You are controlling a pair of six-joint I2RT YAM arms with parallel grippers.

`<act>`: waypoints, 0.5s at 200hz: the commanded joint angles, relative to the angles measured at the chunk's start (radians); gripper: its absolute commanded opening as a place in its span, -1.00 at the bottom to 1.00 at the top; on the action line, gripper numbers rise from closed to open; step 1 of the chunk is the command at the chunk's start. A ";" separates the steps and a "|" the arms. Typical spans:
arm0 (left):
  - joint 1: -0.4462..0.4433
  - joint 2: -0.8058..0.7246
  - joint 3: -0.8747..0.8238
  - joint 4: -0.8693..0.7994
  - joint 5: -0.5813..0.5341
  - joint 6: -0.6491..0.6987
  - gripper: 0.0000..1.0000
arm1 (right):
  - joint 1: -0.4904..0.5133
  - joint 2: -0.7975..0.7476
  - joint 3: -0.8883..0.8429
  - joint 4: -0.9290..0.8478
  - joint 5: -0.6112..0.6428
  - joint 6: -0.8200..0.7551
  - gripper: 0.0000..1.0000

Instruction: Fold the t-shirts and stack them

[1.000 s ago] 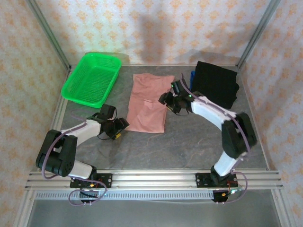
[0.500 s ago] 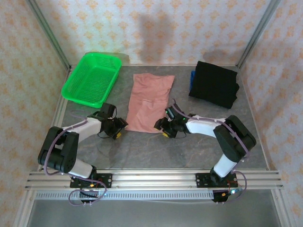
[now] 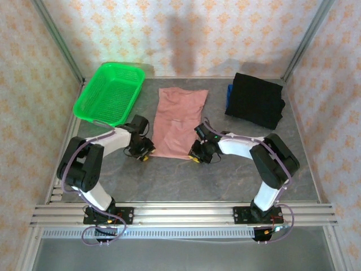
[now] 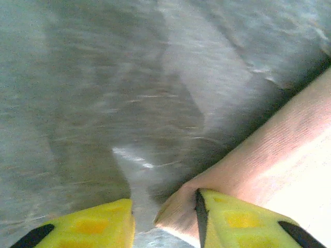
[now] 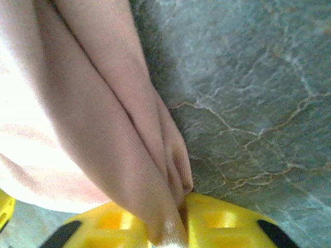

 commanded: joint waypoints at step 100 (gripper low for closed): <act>-0.090 -0.091 -0.021 0.238 0.049 0.113 -1.00 | 0.055 -0.169 -0.060 0.040 0.101 0.036 -1.00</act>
